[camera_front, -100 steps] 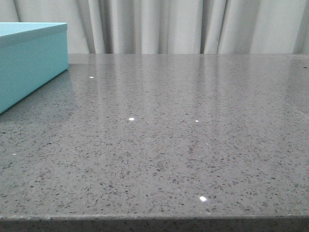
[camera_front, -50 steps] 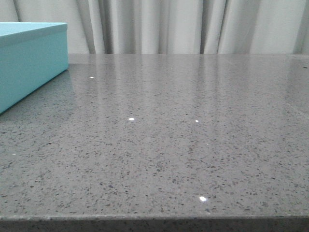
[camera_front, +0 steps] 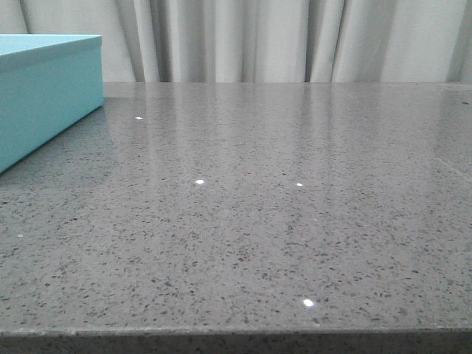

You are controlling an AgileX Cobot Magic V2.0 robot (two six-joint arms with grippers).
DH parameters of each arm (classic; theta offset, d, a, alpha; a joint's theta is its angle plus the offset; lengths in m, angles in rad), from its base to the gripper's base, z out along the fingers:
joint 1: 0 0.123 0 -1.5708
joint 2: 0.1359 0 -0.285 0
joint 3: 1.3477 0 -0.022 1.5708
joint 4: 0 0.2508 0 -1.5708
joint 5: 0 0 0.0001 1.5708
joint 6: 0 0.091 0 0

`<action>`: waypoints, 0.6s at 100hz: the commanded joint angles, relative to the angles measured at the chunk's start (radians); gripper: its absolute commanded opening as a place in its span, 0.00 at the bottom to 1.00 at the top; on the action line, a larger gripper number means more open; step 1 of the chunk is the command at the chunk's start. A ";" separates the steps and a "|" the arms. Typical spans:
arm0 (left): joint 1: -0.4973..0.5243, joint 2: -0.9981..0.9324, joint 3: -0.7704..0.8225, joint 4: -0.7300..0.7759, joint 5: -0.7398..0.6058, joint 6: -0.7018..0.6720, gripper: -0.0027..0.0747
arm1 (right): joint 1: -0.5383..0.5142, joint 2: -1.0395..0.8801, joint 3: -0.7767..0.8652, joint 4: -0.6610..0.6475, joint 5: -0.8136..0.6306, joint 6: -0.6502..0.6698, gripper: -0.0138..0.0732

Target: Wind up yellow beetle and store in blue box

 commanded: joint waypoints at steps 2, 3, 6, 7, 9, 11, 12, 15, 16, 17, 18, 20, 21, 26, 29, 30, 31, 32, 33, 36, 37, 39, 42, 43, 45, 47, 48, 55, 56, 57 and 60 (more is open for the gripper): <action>0.000 -0.030 0.043 -0.010 -0.077 -0.001 0.01 | -0.037 -0.001 0.000 -0.012 -0.102 -0.005 0.08; 0.000 -0.030 0.043 -0.010 -0.077 -0.001 0.01 | -0.042 -0.003 0.007 -0.012 -0.109 -0.005 0.08; 0.000 -0.030 0.043 -0.010 -0.077 -0.001 0.01 | -0.066 -0.007 0.019 -0.012 -0.124 -0.005 0.08; 0.000 -0.030 0.043 -0.010 -0.077 -0.001 0.01 | -0.071 -0.008 0.026 -0.012 -0.132 -0.005 0.08; 0.000 -0.030 0.043 -0.010 -0.077 -0.001 0.01 | -0.088 -0.011 0.033 -0.012 -0.147 -0.005 0.08; 0.000 -0.030 0.043 -0.010 -0.077 -0.001 0.01 | -0.105 -0.017 0.044 -0.012 -0.162 -0.005 0.08; 0.000 -0.030 0.043 -0.010 -0.077 -0.001 0.01 | -0.117 -0.020 0.051 -0.012 -0.174 -0.005 0.08; 0.000 -0.030 0.043 -0.010 -0.077 -0.001 0.01 | -0.142 -0.029 0.067 -0.012 -0.192 -0.005 0.08; 0.000 -0.030 0.043 -0.010 -0.077 -0.001 0.01 | -0.148 -0.031 0.071 -0.012 -0.206 -0.005 0.08; 0.000 -0.030 0.043 -0.010 -0.077 -0.001 0.01 | -0.155 -0.036 0.078 -0.012 -0.211 -0.005 0.08; 0.000 -0.030 0.043 -0.010 -0.077 -0.001 0.01 | -0.167 -0.038 0.082 -0.012 -0.223 -0.005 0.08; 0.000 -0.030 0.043 -0.010 -0.077 -0.001 0.01 | -0.185 -0.046 0.093 -0.012 -0.235 -0.005 0.08; 0.000 -0.030 0.043 -0.010 -0.077 -0.001 0.01 | -0.191 -0.049 0.101 -0.012 -0.247 -0.005 0.08; 0.000 -0.030 0.043 -0.010 -0.077 -0.001 0.01 | -0.230 -0.067 0.128 -0.012 -0.285 -0.005 0.08; 0.000 -0.030 0.043 -0.010 -0.077 -0.001 0.01 | -0.256 -0.080 0.144 -0.012 -0.309 -0.005 0.08; 0.000 -0.030 0.043 -0.010 -0.077 -0.001 0.01 | -0.261 -0.083 0.148 -0.012 -0.318 -0.005 0.08; 0.000 -0.030 0.043 -0.010 -0.077 -0.001 0.01 | -0.265 -0.088 0.156 -0.012 -0.325 -0.005 0.08; 0.000 -0.030 0.043 -0.010 -0.077 -0.001 0.01 | -0.275 -0.091 0.160 -0.012 -0.334 -0.005 0.08; 0.000 -0.030 0.043 -0.010 -0.077 -0.001 0.01 | -0.284 -0.096 0.169 -0.012 -0.344 -0.005 0.08; 0.000 -0.030 0.043 -0.010 -0.077 -0.001 0.01 | -0.300 -0.107 0.186 -0.012 -0.356 -0.005 0.08; 0.000 -0.030 0.043 -0.010 -0.077 -0.001 0.01 | -0.304 -0.109 0.190 -0.012 -0.365 -0.005 0.08; 0.000 -0.030 0.043 -0.010 -0.077 -0.001 0.01 | -0.316 -0.118 0.203 -0.012 -0.376 -0.005 0.08; 0.000 -0.030 0.043 -0.010 -0.077 -0.001 0.01 | -0.332 -0.130 0.226 -0.012 -0.386 -0.005 0.08; 0.000 -0.030 0.043 -0.010 -0.077 -0.001 0.01 | -0.339 -0.136 0.231 -0.012 -0.388 -0.005 0.08; 0.000 -0.030 0.043 -0.010 -0.077 -0.001 0.01 | -0.346 -0.145 0.245 -0.012 -0.392 -0.005 0.08; 0.000 -0.030 0.043 -0.010 -0.077 -0.001 0.01 | -0.355 -0.152 0.249 -0.012 -0.386 -0.005 0.08; 0.000 -0.030 0.043 -0.010 -0.077 -0.001 0.01 | -0.361 -0.159 0.249 -0.013 -0.375 -0.004 0.08; 0.000 -0.030 0.043 -0.010 -0.077 -0.001 0.01 | -0.385 -0.187 0.246 -0.014 -0.329 -0.004 0.08; 0.000 -0.030 0.043 -0.010 -0.077 -0.001 0.01 | -0.387 -0.190 0.246 -0.014 -0.324 -0.004 0.08; 0.000 -0.030 0.043 -0.010 -0.077 -0.001 0.01 | -0.392 -0.196 0.246 -0.014 -0.320 -0.004 0.08; 0.000 -0.030 0.043 -0.010 -0.077 -0.001 0.01 | -0.401 -0.210 0.246 -0.014 -0.310 -0.004 0.08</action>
